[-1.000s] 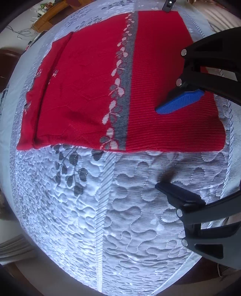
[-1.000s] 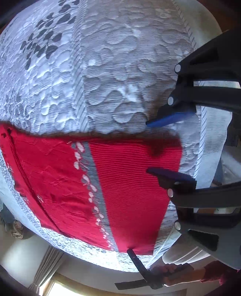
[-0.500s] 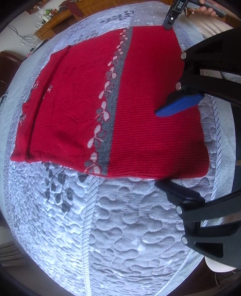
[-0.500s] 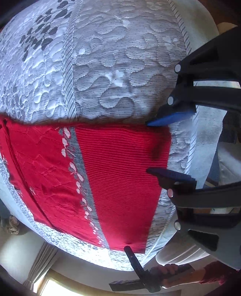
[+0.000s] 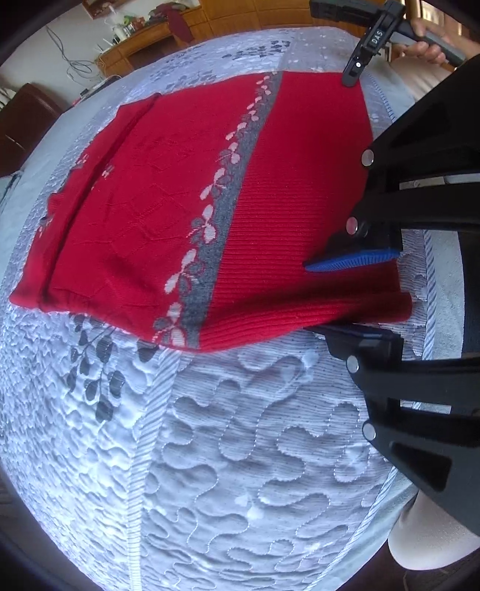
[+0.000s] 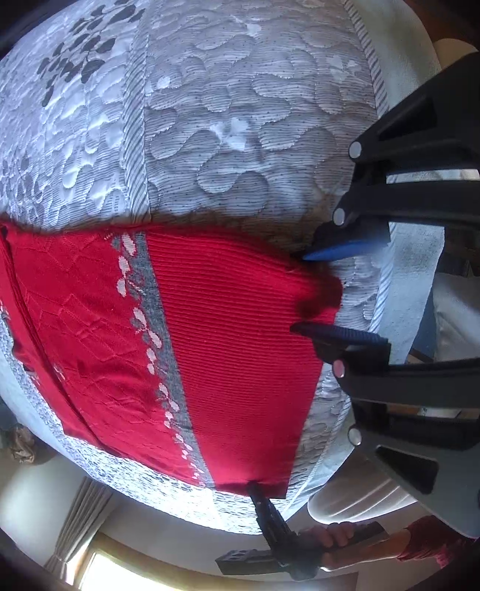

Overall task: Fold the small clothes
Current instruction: 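Grasp the ribbed hem with the left gripper while the right gripper grasps the hem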

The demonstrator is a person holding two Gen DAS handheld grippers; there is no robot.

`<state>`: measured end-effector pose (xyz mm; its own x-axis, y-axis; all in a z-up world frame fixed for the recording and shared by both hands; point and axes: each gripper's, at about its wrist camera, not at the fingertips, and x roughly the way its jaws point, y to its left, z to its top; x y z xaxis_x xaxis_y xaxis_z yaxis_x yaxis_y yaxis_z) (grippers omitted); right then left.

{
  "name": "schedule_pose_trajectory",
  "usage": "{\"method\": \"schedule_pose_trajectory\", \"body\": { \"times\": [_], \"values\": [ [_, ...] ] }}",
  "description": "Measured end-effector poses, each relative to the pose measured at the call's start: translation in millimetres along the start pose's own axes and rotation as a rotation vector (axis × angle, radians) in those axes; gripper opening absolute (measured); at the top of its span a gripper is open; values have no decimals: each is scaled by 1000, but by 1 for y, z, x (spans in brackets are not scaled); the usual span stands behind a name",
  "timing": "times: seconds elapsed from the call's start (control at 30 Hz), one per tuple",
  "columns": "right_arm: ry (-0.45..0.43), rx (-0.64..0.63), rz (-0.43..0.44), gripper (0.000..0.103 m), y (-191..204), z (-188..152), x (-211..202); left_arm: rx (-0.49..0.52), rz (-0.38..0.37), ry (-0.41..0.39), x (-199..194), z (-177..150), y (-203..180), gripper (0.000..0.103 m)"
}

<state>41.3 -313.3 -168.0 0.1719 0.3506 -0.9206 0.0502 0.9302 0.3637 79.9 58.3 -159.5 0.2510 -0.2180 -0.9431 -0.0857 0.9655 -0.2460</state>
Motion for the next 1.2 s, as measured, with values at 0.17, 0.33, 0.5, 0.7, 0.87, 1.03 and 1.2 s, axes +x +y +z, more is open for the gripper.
{"method": "schedule_pose_trajectory", "body": {
  "times": [0.17,0.33,0.5,0.7,0.87,1.03,1.2],
  "values": [
    [-17,-4,47,8,2,0,-5,1,8,-1,-2,0,-5,8],
    [-58,-10,75,7,4,-3,-22,-17,-15,-35,-17,-4,1,7],
    [-94,-48,110,7,7,-10,-43,-17,-51,-63,-36,-9,3,7],
    [-99,-47,172,6,2,-16,-58,-18,-104,-93,-59,-11,11,7],
    [-101,-16,229,6,-5,3,-66,-47,-148,-97,-61,12,11,7],
    [-138,-15,240,6,-5,54,-86,-58,-172,-127,-71,53,6,7],
    [-136,22,247,6,-11,118,-91,-90,-184,-125,-59,107,6,7]
  ]
}}
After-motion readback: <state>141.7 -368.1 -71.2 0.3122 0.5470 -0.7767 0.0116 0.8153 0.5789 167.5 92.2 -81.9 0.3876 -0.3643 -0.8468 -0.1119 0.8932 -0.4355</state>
